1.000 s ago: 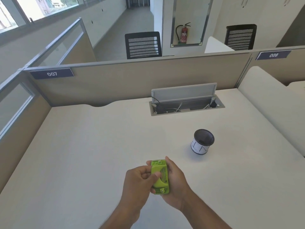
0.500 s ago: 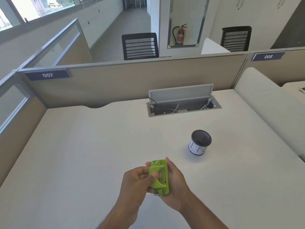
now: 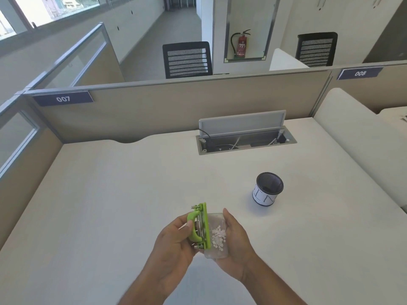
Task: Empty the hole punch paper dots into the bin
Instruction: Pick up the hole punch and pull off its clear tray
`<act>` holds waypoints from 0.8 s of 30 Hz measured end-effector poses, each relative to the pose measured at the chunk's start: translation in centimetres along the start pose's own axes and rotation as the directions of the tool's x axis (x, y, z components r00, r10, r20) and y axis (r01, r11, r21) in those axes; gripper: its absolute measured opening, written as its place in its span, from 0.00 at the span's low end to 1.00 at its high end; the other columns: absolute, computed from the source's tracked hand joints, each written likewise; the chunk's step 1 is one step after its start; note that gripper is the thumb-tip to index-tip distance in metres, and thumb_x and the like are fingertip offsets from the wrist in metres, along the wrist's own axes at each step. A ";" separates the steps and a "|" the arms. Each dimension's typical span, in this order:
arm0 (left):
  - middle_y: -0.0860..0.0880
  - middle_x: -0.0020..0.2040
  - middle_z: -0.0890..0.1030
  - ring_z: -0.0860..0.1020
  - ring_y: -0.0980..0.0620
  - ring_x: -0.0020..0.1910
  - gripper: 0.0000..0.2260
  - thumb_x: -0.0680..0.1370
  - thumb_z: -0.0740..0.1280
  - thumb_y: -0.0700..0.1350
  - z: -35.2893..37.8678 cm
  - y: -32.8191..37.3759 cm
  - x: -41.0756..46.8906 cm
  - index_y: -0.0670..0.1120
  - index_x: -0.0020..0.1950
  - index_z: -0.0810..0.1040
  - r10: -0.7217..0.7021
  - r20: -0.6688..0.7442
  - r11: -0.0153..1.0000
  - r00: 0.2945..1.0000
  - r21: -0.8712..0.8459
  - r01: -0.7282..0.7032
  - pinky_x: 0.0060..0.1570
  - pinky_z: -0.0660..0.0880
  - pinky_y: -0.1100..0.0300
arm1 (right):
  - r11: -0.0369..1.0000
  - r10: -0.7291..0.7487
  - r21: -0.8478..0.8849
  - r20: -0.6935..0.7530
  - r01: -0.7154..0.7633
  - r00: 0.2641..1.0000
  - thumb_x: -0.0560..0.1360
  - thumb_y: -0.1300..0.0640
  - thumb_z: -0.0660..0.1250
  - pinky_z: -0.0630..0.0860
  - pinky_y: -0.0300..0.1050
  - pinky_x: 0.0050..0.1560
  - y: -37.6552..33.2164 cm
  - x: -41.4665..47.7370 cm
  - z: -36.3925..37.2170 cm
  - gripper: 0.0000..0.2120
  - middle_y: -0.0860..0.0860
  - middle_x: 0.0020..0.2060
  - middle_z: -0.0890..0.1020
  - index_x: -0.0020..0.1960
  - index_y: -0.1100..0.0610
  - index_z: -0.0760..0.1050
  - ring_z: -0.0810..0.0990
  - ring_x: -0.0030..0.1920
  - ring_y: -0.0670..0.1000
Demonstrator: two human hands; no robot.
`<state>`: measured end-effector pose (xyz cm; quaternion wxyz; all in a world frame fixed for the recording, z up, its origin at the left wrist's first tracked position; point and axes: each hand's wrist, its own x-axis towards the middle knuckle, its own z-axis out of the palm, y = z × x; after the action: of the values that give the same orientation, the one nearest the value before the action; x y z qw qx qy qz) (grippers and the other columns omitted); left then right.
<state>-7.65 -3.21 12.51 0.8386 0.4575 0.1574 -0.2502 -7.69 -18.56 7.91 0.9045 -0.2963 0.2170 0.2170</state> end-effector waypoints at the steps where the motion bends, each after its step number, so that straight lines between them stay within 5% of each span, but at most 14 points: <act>1: 0.36 0.52 0.87 0.85 0.41 0.45 0.15 0.86 0.60 0.38 -0.2 0.1 0.0 0.33 0.65 0.82 -0.011 0.012 0.999 1.000 -0.031 0.011 0.53 0.77 0.44 | 1.000 0.000 0.002 -0.003 0.000 1.000 0.83 0.39 0.55 0.78 0.55 0.54 0.0 0.1 -0.1 0.33 0.64 0.53 0.86 0.63 0.65 0.84 0.85 0.50 0.61; 8: 0.39 0.47 0.82 0.83 0.44 0.40 0.10 0.82 0.69 0.49 -0.8 1.4 -0.4 0.44 0.55 0.85 -0.030 0.072 0.987 0.997 -0.155 0.040 0.49 0.77 0.47 | 1.000 0.000 -0.005 -0.052 0.000 0.999 0.84 0.39 0.55 0.74 0.50 0.40 -0.4 0.5 -0.8 0.32 0.58 0.40 0.82 0.61 0.65 0.84 0.79 0.36 0.56; 13: 0.51 0.40 0.84 0.82 0.55 0.35 0.14 0.75 0.74 0.42 -2.0 1.3 0.7 0.45 0.60 0.81 0.110 -0.065 0.993 0.992 -0.027 -0.112 0.38 0.80 0.60 | 1.000 -0.029 0.002 -0.055 0.029 0.998 0.84 0.40 0.54 0.72 0.50 0.40 -0.9 0.6 -1.1 0.32 0.58 0.39 0.81 0.59 0.64 0.84 0.78 0.35 0.56; 20: 0.44 0.50 0.79 0.77 0.46 0.45 0.22 0.71 0.77 0.42 -5.0 0.4 3.6 0.43 0.65 0.81 0.206 -0.264 0.975 0.942 0.138 -0.174 0.41 0.76 0.52 | 0.999 -0.044 0.015 -0.060 0.045 0.997 0.84 0.40 0.55 0.72 0.49 0.39 -1.3 0.5 -1.4 0.31 0.58 0.40 0.81 0.62 0.65 0.83 0.78 0.35 0.55; 24: 0.41 0.47 0.78 0.76 0.44 0.42 0.10 0.79 0.73 0.37 -6.7 -1.0 5.8 0.44 0.60 0.83 0.202 -0.308 0.953 0.930 0.279 -0.115 0.43 0.76 0.50 | 0.999 -0.051 0.005 -0.057 0.051 0.997 0.84 0.40 0.55 0.74 0.50 0.40 -1.4 0.4 -1.6 0.31 0.58 0.40 0.82 0.62 0.64 0.83 0.79 0.35 0.55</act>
<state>-3.65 0.38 5.37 0.7512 0.6089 0.2256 -0.1184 -7.04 -20.51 7.14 0.9041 -0.3048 0.2359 0.1846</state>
